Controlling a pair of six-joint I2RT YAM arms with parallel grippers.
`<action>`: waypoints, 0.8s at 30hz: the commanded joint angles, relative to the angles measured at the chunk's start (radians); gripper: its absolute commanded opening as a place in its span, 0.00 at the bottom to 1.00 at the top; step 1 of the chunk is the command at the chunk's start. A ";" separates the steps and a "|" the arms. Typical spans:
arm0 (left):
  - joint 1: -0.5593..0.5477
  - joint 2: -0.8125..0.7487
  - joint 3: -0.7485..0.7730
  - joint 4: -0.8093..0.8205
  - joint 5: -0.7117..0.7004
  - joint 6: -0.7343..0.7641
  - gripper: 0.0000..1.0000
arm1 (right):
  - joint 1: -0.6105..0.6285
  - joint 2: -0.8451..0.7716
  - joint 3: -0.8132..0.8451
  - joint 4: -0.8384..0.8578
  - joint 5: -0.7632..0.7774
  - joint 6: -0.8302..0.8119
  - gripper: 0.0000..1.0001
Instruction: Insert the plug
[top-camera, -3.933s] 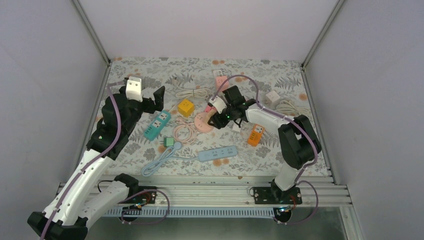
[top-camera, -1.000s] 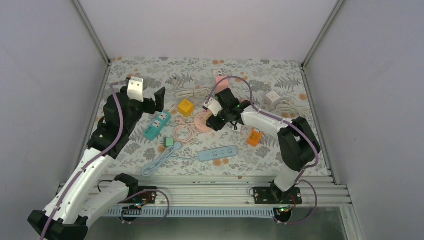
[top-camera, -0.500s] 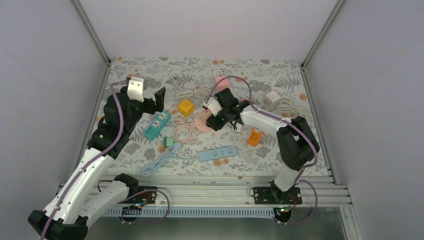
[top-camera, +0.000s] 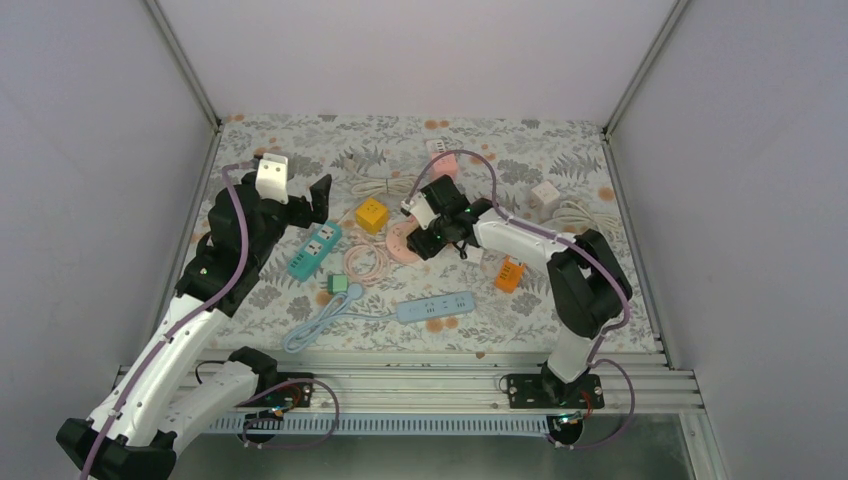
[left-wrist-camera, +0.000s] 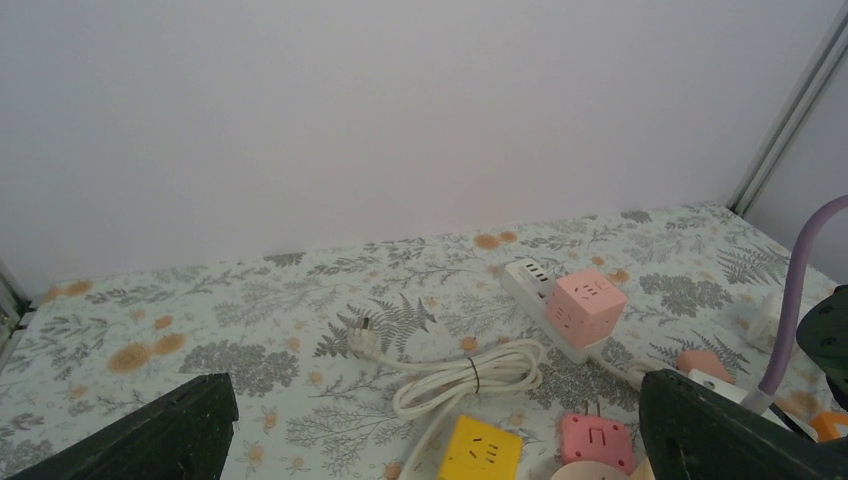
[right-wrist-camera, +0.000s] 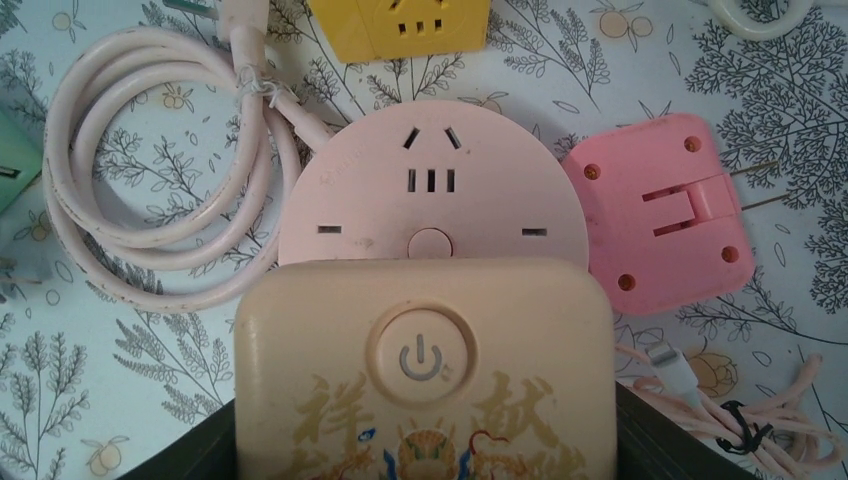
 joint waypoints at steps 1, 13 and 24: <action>0.005 0.000 0.021 -0.007 -0.004 0.007 1.00 | 0.019 0.085 -0.025 -0.077 0.063 0.063 0.44; 0.006 0.007 0.024 -0.010 -0.007 0.009 1.00 | 0.031 0.116 0.015 -0.234 0.013 -0.015 0.46; 0.005 0.017 0.030 -0.013 -0.013 0.013 1.00 | 0.049 0.240 0.150 -0.327 0.141 0.130 0.43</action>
